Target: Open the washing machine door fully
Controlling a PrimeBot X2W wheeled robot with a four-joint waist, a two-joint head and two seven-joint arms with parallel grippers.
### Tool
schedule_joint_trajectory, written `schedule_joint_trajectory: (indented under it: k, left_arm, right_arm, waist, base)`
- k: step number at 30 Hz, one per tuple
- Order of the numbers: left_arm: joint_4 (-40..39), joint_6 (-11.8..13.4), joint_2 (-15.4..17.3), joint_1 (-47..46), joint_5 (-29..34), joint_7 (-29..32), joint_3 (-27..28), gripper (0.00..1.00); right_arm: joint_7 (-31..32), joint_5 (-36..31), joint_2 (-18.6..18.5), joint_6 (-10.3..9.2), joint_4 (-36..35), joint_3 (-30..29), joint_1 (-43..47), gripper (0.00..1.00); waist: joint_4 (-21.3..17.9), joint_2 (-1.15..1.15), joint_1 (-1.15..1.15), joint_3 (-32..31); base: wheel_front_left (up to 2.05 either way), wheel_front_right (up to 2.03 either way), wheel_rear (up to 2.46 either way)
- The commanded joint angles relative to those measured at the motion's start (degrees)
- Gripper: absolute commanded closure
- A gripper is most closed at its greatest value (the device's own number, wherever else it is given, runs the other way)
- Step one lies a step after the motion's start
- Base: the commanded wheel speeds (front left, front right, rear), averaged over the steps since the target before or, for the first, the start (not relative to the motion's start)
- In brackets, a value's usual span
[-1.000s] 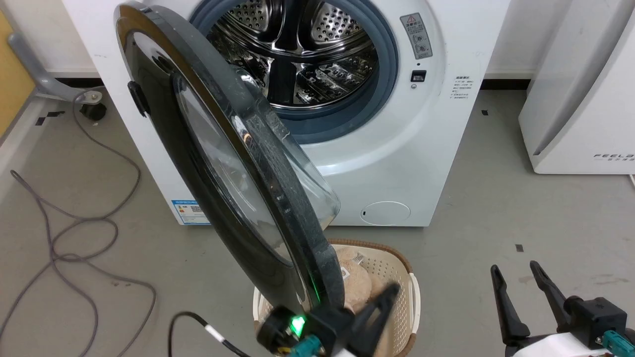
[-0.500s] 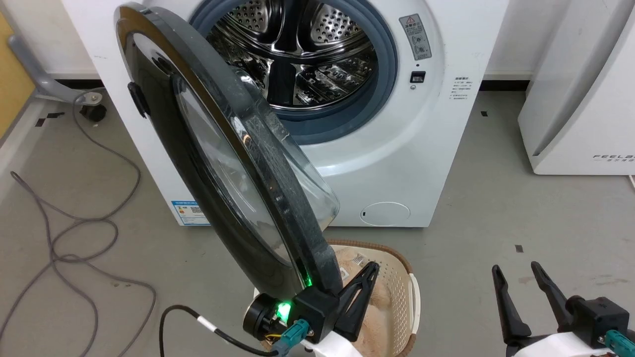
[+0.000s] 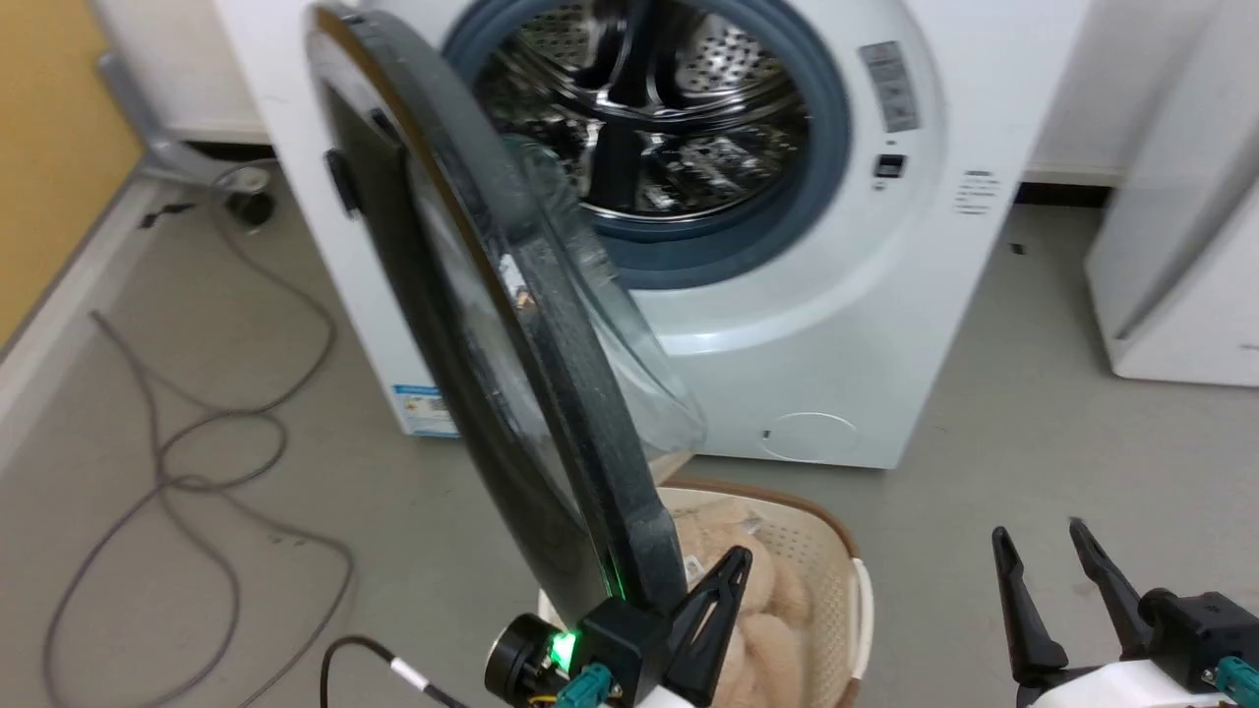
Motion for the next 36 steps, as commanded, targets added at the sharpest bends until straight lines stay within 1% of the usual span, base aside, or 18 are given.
schedule_joint_trajectory:
  k: [1, 5, 11, 18, 24, 29, 33, 35, 36]
  left_arm:
    - [-0.1, 0.4, 0.6, 0.7, -0.2, -0.4, 0.6, 1.0]
    - [-0.8, 0.7, 1.0, 2.1, -0.3, -0.7, 0.1, 1.0]
    - [-3.4, 1.7, 2.1, 4.3, -0.7, -1.5, 0.6, 1.0]
    - [-7.1, 2.7, 3.3, 5.4, -0.8, -3.3, 1.8, 1.0]
    - [-9.7, 3.9, 3.8, 6.5, -1.5, -5.0, 3.6, 1.0]
    - [-10.9, 6.2, 4.7, 8.1, -2.1, -5.8, 6.5, 1.0]
    - [-10.8, 7.3, 5.6, 8.8, -3.5, -6.4, 9.4, 1.0]
    - [-10.4, 7.6, 5.9, 8.8, -4.5, -6.8, 11.4, 1.0]
    - [-9.4, 7.9, 6.6, 8.5, -5.4, -7.2, 13.8, 1.0]
  right_arm:
    - [0.0, 0.1, 0.3, 0.03, 0.0, 0.0, 0.5, 0.0]
    - [-0.1, 0.1, 0.3, 0.03, -0.1, -0.6, 0.5, 0.0]
    - [-0.2, 0.0, 0.3, 0.03, -0.2, -1.5, 0.5, 0.0]
    - [-0.3, -0.1, 0.3, 0.03, -0.7, -2.6, 1.0, 0.0]
    - [-0.1, 0.0, 0.3, 0.03, -1.0, -3.7, 0.8, 0.0]
    - [0.4, -0.6, 0.3, 0.03, -1.0, -2.3, -0.8, 0.0]
    - [0.6, -1.0, 0.3, 0.03, -0.8, -1.8, -2.0, 0.0]
    - [0.7, -1.1, 0.3, 0.03, -0.8, -1.6, -2.4, 0.0]
    - [0.6, -1.1, 0.3, 0.03, -0.7, -1.6, -2.5, 0.0]
  waist:
    - [1.6, -0.01, 0.0, 0.1]
    - [5.2, -0.01, 0.0, 0.0]
    - [11.4, -0.01, 0.0, 0.1]
    - [19.0, -0.01, 0.0, 0.7]
    - [24.3, -0.01, 0.0, 1.2]
    - [25.0, -0.01, 0.0, 2.4]
    - [25.2, -0.01, 0.0, 3.2]
    - [25.2, -0.01, 0.0, 3.4]
    - [25.1, -0.01, 0.0, 3.4]
  base:
    - [0.0, 0.0, 0.0]
    - [0.0, 0.0, 0.0]
    - [0.0, 0.0, 0.0]
    - [0.0, 0.0, 0.0]
    - [0.0, 0.0, 0.0]
    - [0.0, 0.0, 0.0]
    - [0.0, 0.0, 0.0]
    - [0.0, 0.0, 0.0]
    - [0.0, 0.0, 0.0]
